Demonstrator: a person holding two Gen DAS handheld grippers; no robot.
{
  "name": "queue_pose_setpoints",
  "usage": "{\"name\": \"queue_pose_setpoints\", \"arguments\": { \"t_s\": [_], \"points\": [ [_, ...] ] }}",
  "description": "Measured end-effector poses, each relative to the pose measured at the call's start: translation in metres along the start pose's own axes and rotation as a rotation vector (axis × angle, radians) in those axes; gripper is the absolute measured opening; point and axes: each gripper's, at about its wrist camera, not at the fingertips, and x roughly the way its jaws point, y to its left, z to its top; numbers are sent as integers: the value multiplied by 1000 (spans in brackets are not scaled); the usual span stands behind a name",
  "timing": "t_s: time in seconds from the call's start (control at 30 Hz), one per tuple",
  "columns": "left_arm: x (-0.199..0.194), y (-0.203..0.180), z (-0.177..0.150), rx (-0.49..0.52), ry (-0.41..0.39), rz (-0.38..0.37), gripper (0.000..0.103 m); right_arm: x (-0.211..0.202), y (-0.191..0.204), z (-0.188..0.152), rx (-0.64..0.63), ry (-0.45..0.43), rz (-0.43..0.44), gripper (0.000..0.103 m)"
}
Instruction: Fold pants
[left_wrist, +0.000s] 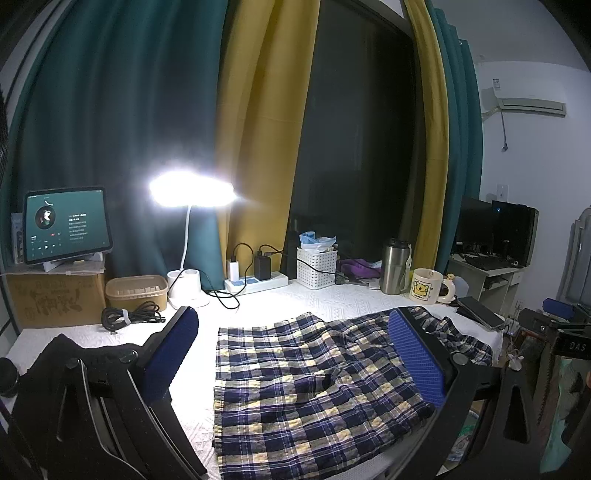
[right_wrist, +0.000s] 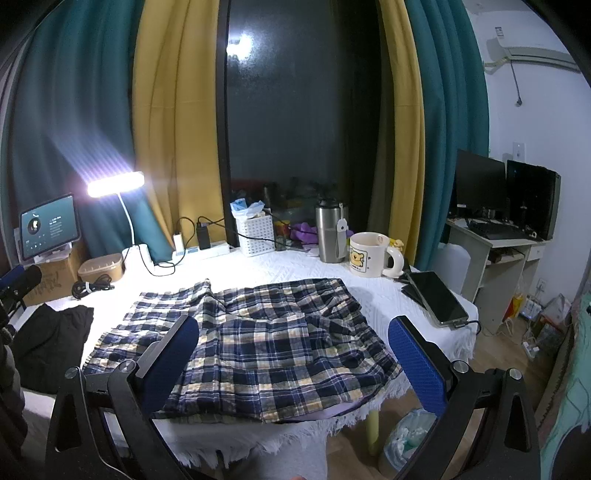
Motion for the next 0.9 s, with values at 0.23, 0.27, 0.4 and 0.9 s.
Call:
{"name": "queue_pose_setpoints", "arguments": {
  "t_s": [0.23,0.27,0.4,0.9],
  "points": [
    [0,0,0,2,-3,0,102,-1,0,-1,1,-4,-1,103],
    [0,0,0,2,-2,0,102,-1,1,-1,0,-6,-2,103],
    [0,0,0,2,-2,-4,102,-1,2,-3,-1,-9,-4,103],
    [-1,-1,1,3,-4,-6,102,-1,1,-2,-1,-7,-3,103]
  ]
}}
